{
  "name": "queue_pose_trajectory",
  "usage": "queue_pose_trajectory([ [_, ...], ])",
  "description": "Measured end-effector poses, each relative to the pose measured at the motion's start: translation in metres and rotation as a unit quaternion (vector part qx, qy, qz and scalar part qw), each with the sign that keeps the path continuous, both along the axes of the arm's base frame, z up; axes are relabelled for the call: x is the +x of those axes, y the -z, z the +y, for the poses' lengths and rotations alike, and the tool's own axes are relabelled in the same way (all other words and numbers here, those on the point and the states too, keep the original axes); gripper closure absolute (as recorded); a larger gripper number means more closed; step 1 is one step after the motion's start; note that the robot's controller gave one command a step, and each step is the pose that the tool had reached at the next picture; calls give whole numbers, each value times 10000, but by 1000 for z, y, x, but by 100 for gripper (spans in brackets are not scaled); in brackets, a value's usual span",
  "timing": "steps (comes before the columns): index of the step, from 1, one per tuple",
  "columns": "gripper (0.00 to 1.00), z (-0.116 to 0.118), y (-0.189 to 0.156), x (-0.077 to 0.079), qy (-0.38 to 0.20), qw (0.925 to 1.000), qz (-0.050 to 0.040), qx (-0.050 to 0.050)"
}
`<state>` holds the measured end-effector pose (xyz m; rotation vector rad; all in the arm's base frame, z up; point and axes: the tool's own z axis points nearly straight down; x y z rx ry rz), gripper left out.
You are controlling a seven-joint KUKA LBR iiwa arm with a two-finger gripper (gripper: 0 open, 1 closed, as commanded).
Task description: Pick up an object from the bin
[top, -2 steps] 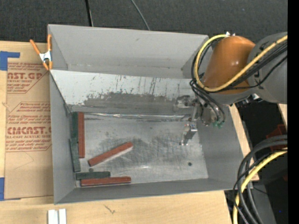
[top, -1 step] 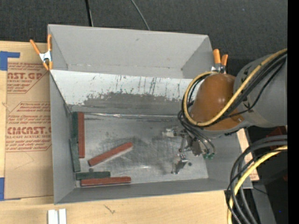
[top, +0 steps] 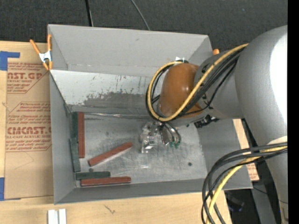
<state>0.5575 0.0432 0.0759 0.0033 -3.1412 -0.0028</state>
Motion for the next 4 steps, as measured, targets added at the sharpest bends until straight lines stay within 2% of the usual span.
queue_pose_trajectory([
  [1,0,-1,1,1,4,10000,-32,-5],
  [2,0,-1,1,1,5,10000,-32,-5],
  [3,100,68,2,29,221,9998,-16,6],
  [4,100,68,2,29,223,9997,-18,6],
])
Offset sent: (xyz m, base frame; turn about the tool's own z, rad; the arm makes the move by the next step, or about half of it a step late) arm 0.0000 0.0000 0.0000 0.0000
